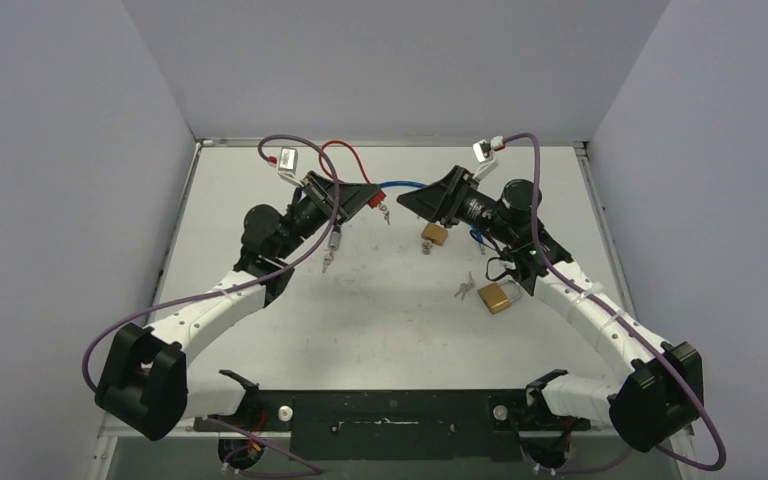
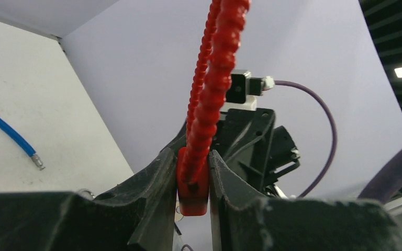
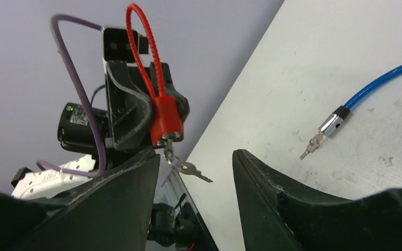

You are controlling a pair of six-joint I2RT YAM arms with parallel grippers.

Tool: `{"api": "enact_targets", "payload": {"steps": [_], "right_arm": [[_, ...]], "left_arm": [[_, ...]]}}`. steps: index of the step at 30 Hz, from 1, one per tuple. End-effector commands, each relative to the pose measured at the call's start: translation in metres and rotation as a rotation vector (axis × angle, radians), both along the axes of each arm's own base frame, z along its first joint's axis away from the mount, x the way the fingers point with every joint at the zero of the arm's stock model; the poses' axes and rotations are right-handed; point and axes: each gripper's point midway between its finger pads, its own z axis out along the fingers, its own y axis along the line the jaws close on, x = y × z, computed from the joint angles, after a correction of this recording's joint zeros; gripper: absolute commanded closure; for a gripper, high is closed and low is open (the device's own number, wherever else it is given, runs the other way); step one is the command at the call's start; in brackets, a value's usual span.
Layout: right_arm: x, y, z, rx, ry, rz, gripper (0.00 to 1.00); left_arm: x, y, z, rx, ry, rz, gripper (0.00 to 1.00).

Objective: Unlock with the key

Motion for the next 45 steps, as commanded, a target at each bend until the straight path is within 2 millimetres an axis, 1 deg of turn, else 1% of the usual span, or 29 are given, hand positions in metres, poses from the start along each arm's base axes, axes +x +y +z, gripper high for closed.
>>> {"api": "enact_targets", "payload": {"steps": [1, 5, 7, 8, 10, 13, 14, 18, 26, 29, 36, 40, 42, 43, 45], "right_arm": [[-0.016, 0.012, 0.005, 0.010, -0.083, 0.119, 0.51], [-0.026, 0.014, 0.018, 0.079, -0.113, 0.167, 0.63], [-0.029, 0.015, 0.024, 0.107, -0.123, 0.184, 0.72], [-0.030, 0.015, 0.028, 0.121, -0.126, 0.189, 0.73], [-0.033, 0.015, 0.032, 0.150, -0.134, 0.202, 0.73], [-0.035, 0.016, 0.037, 0.181, -0.139, 0.214, 0.60], [-0.036, 0.016, 0.038, 0.187, -0.138, 0.217, 0.58], [-0.040, 0.022, 0.040, 0.188, -0.146, 0.254, 0.57], [-0.039, 0.031, 0.040, 0.191, -0.120, 0.275, 0.71], [-0.041, 0.031, 0.044, 0.210, -0.126, 0.286, 0.81], [-0.039, 0.034, 0.046, 0.238, -0.114, 0.298, 1.00], [-0.035, 0.039, 0.046, 0.218, -0.103, 0.290, 1.00], [-0.028, 0.041, 0.044, 0.178, -0.096, 0.259, 1.00], [-0.025, 0.042, 0.046, 0.158, -0.105, 0.242, 1.00], [-0.017, 0.042, 0.045, 0.116, -0.100, 0.198, 1.00]], "left_arm": [[-0.019, 0.002, 0.059, -0.149, -0.100, -0.101, 1.00], [-0.025, 0.000, 0.064, -0.175, -0.100, -0.150, 1.00], [-0.026, -0.001, 0.065, -0.179, -0.100, -0.161, 1.00], [-0.026, -0.001, 0.064, -0.178, -0.098, -0.163, 1.00], [-0.027, -0.001, 0.064, -0.176, -0.097, -0.166, 1.00], [-0.026, -0.001, 0.064, -0.180, -0.093, -0.165, 1.00], [-0.027, -0.001, 0.064, -0.183, -0.092, -0.166, 1.00], [-0.027, 0.000, 0.066, -0.196, -0.092, -0.168, 1.00], [-0.029, 0.001, 0.067, -0.208, -0.088, -0.173, 1.00], [-0.030, 0.001, 0.068, -0.211, -0.088, -0.173, 1.00], [-0.031, 0.001, 0.067, -0.209, -0.087, -0.174, 1.00], [-0.032, 0.000, 0.064, -0.193, -0.072, -0.177, 1.00], [-0.031, -0.004, 0.059, -0.165, -0.051, -0.184, 1.00], [-0.032, -0.007, 0.058, -0.152, -0.048, -0.187, 1.00], [-0.033, -0.011, 0.053, -0.117, -0.036, -0.188, 1.00]]}}
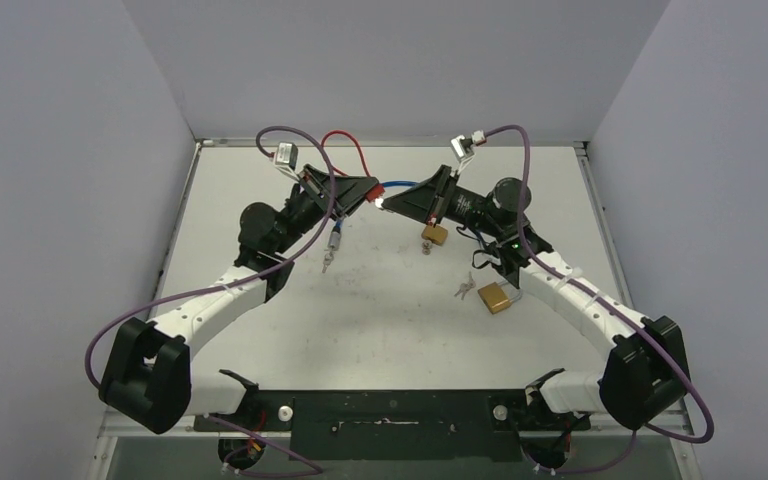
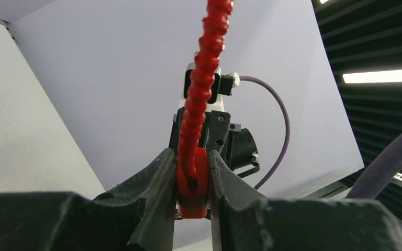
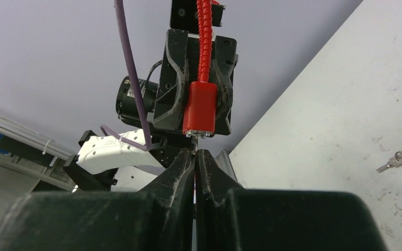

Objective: Unlock with the key

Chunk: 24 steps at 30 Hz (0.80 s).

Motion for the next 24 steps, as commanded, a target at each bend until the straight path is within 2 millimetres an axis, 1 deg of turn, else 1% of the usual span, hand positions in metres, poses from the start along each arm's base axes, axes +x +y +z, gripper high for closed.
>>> {"api": "enact_targets", "payload": {"steps": [1, 3, 5, 9, 13, 14, 15, 16, 17, 19, 22, 24], "right_arm": [[0.017, 0.002, 0.026, -0.032, -0.084, -0.108, 1.00], [0.020, 0.001, 0.033, 0.014, -0.053, -0.106, 1.00], [0.019, 0.000, 0.040, 0.116, 0.002, -0.064, 1.00], [0.021, -0.013, 0.055, 0.331, 0.125, -0.005, 1.00], [0.024, -0.025, 0.071, 0.486, 0.211, 0.016, 1.00], [0.022, -0.028, 0.078, 0.530, 0.220, 0.037, 1.00], [0.023, -0.027, 0.080, 0.538, 0.213, 0.043, 1.00], [0.027, -0.023, 0.078, 0.493, 0.195, 0.022, 1.00], [0.033, -0.017, 0.072, 0.412, 0.171, -0.025, 1.00], [0.040, -0.010, 0.065, 0.248, 0.084, -0.114, 1.00], [0.038, -0.006, 0.068, 0.148, -0.023, -0.152, 1.00], [0.040, -0.001, 0.062, 0.074, -0.064, -0.179, 1.00]], "left_arm": [[-0.022, -0.010, 0.022, 0.044, -0.081, -0.059, 1.00], [-0.025, -0.014, 0.019, 0.065, -0.092, -0.064, 1.00], [-0.032, -0.018, 0.021, 0.067, -0.129, -0.086, 1.00], [-0.046, -0.035, 0.026, 0.108, -0.200, -0.120, 1.00], [-0.052, -0.038, 0.025, 0.098, -0.220, -0.120, 1.00], [-0.053, -0.038, 0.024, 0.089, -0.223, -0.116, 1.00], [-0.053, -0.039, 0.022, 0.092, -0.214, -0.117, 1.00], [-0.052, -0.041, 0.019, 0.100, -0.198, -0.114, 1.00], [-0.050, -0.042, 0.016, 0.106, -0.182, -0.108, 1.00], [-0.047, -0.042, 0.010, 0.113, -0.141, -0.095, 1.00], [-0.039, -0.041, 0.002, 0.125, -0.074, -0.068, 1.00], [-0.036, -0.041, -0.002, 0.116, -0.024, -0.064, 1.00]]}}
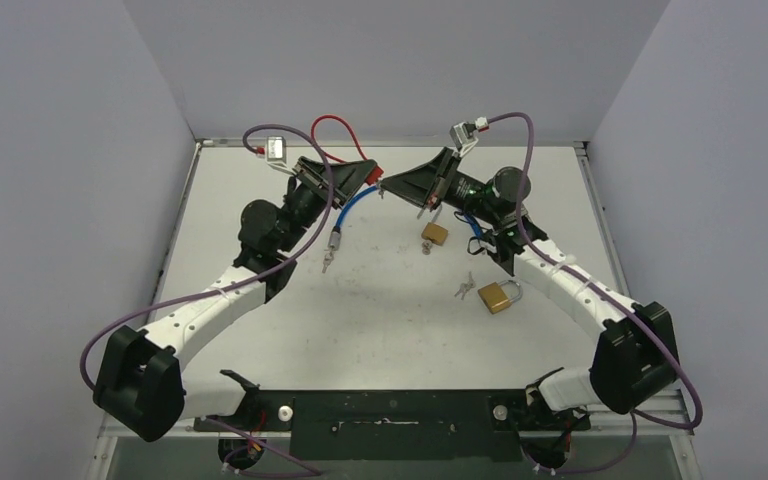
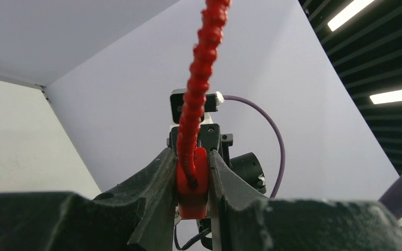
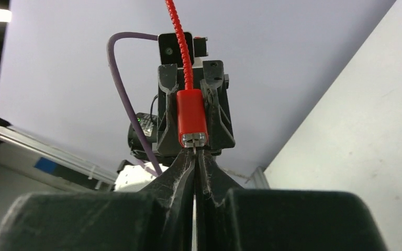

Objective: Unlock with the key

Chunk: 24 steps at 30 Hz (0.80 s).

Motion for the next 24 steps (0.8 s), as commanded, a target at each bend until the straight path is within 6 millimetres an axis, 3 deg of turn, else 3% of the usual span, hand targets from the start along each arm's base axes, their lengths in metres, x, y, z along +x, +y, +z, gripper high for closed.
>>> {"api": "enact_targets", "payload": {"steps": [1, 5, 9, 15, 24], "right_arm": [[0.018, 0.001, 0.034, -0.120, -0.235, -0.213, 1.00], [0.030, -0.001, 0.020, -0.268, -0.270, -0.282, 1.00], [0.036, -0.003, 0.018, -0.267, -0.229, -0.285, 1.00], [0.024, -0.022, 0.042, 0.180, -0.001, -0.083, 1.00], [0.007, -0.052, 0.065, 0.662, 0.375, 0.173, 1.00]], "left_arm": [[-0.050, -0.041, -0.026, 0.075, 0.101, -0.259, 1.00], [-0.050, -0.048, -0.019, 0.037, 0.137, -0.306, 1.00], [-0.050, -0.051, -0.017, 0.047, 0.138, -0.312, 1.00], [-0.060, -0.044, 0.000, 0.025, -0.040, -0.270, 1.00], [-0.061, -0.033, 0.018, -0.009, -0.212, -0.208, 1.00]]}}
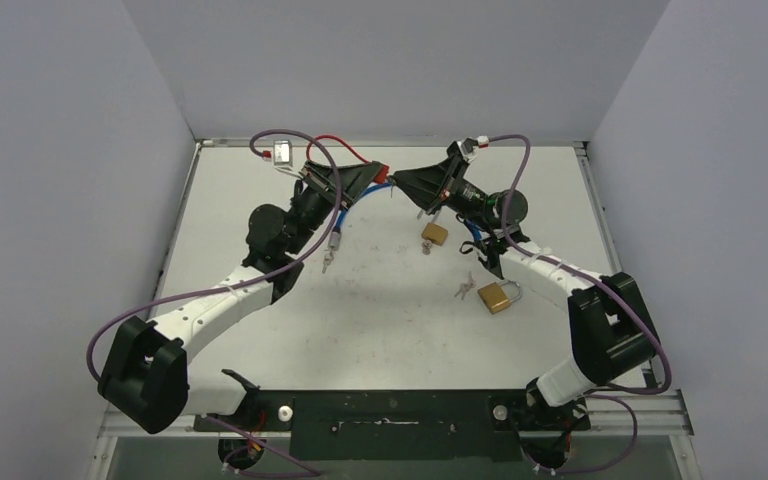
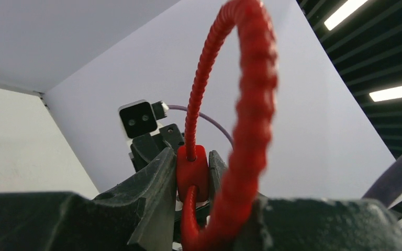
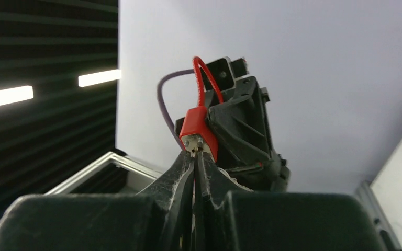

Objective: Unlock with the key

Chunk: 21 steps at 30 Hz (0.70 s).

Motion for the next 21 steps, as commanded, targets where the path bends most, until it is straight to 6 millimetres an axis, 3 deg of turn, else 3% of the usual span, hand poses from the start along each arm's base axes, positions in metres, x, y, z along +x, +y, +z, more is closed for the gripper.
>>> {"api": "enact_targets", "payload": {"steps": [1, 4, 7, 15, 18, 21], "right_arm": [[-0.012, -0.035, 0.067, 0.463, 0.173, 0.098, 1.00], [-0.014, -0.032, 0.062, 0.488, 0.256, 0.141, 1.00], [-0.012, -0.034, 0.057, 0.425, 0.223, 0.118, 1.00], [0.008, -0.059, 0.010, -0.052, -0.036, -0.153, 0.35], [0.011, -0.066, 0.005, -0.248, -0.203, -0.225, 0.29], [0.017, -0.065, -0.001, -0.553, -0.453, -0.314, 0.27]], "left_arm": [[-0.063, -0.027, 0.023, 0.015, -0.212, -0.230, 1.00], [-0.059, -0.026, 0.028, 0.010, -0.218, -0.218, 1.00], [-0.050, -0.021, 0.031, 0.001, -0.189, -0.182, 1.00], [-0.023, 0.003, 0.032, -0.046, -0.028, -0.083, 1.00], [-0.018, 0.010, 0.029, -0.071, 0.038, -0.077, 1.00], [-0.012, 0.014, 0.022, -0.082, 0.126, -0.077, 1.00]]}}
